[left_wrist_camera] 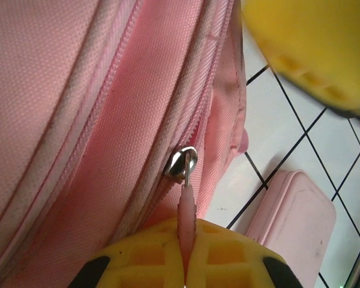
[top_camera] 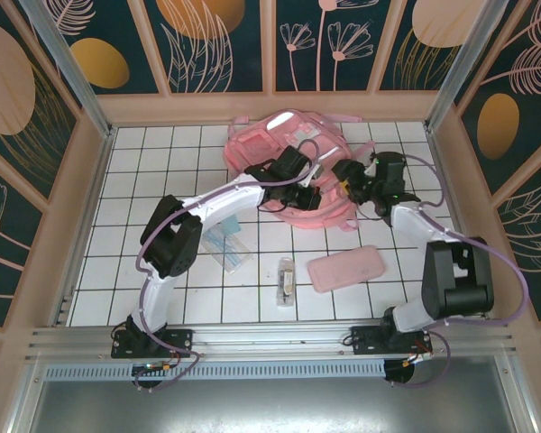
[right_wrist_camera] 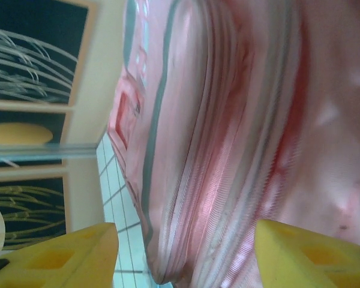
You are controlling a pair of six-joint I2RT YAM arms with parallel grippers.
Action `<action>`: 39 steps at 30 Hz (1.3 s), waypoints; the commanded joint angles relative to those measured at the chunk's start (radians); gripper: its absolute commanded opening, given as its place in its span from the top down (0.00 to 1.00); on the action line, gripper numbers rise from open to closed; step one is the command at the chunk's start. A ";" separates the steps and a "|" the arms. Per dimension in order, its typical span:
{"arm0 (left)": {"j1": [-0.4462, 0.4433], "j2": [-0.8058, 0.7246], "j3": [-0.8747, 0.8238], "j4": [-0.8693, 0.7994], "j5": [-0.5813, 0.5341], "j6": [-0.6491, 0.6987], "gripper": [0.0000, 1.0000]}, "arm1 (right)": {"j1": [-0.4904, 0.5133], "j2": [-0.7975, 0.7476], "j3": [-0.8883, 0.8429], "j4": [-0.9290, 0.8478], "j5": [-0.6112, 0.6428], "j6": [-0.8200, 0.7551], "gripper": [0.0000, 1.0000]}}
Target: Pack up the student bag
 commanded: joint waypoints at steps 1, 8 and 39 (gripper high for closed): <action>0.010 -0.081 -0.051 0.064 -0.018 -0.038 1.00 | 0.044 0.092 -0.009 0.126 -0.030 0.086 0.42; 0.009 -0.151 -0.170 0.111 -0.040 -0.059 1.00 | 0.041 0.152 -0.023 0.270 0.002 0.162 1.00; 0.427 -0.225 -0.365 0.192 -0.623 0.074 1.00 | -0.048 -0.003 0.079 0.118 -0.123 0.008 1.00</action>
